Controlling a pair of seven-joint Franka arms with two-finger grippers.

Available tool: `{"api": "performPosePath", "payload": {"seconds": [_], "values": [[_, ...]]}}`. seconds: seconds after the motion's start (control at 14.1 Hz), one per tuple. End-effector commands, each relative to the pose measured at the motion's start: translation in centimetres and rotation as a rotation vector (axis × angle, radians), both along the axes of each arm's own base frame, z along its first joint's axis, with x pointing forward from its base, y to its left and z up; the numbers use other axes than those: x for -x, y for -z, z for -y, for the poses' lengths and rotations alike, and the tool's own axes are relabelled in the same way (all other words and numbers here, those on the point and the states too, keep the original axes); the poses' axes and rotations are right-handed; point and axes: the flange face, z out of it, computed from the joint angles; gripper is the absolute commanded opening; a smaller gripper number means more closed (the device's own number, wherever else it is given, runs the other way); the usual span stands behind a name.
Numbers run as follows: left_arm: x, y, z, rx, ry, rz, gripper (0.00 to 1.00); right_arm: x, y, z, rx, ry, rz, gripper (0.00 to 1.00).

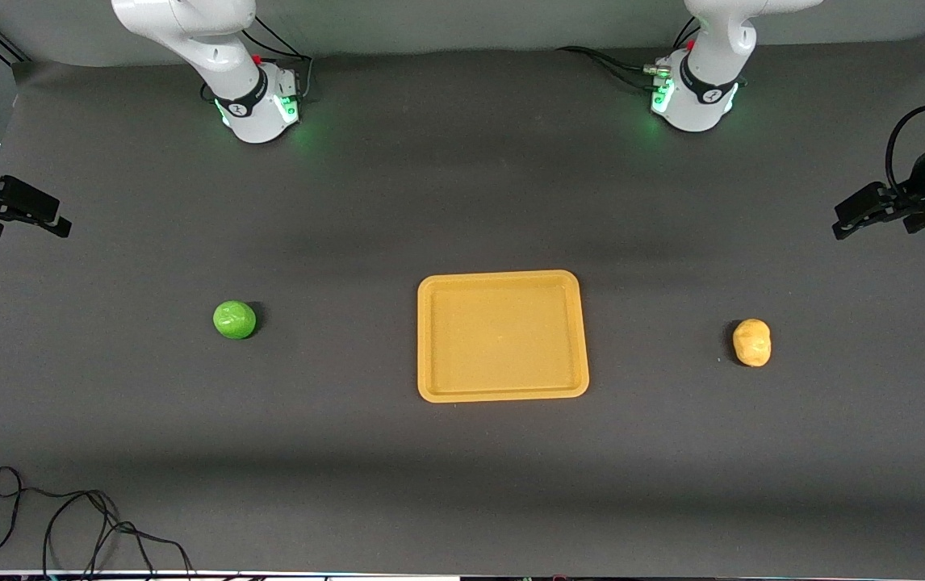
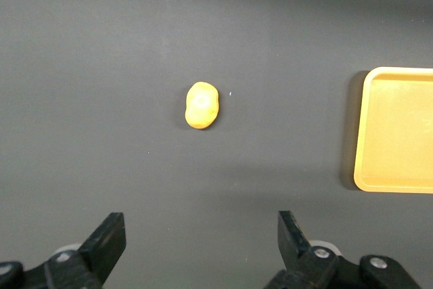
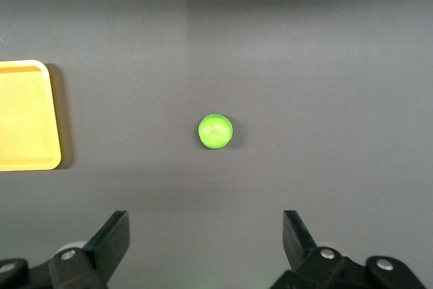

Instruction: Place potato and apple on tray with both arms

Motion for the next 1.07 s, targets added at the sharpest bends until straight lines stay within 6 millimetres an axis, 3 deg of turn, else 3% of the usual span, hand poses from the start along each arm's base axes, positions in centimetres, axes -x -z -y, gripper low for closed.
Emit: {"api": "performPosePath", "payload": {"seconds": [0.0, 0.5, 0.71, 0.99], "values": [[0.3, -0.5, -0.2, -0.01, -0.009, -0.002, 1.0, 0.1, -0.1, 0.4, -0.009, -0.001, 0.004, 1.0], [0.0, 0.6, 0.1, -0.01, -0.004, -0.017, 1.0, 0.3, 0.0, 1.4, 0.035, 0.013, -0.014, 1.0], [-0.8, 2.2, 0.0, -0.009, -0.005, -0.022, 1.0, 0.3, 0.2, 1.1, 0.033, 0.118, -0.021, 1.0], [-1.3, 4.1, 0.0, -0.008, -0.005, -0.022, 1.0, 0.3, 0.3, 0.6, 0.036, 0.117, -0.027, 1.0]]}}
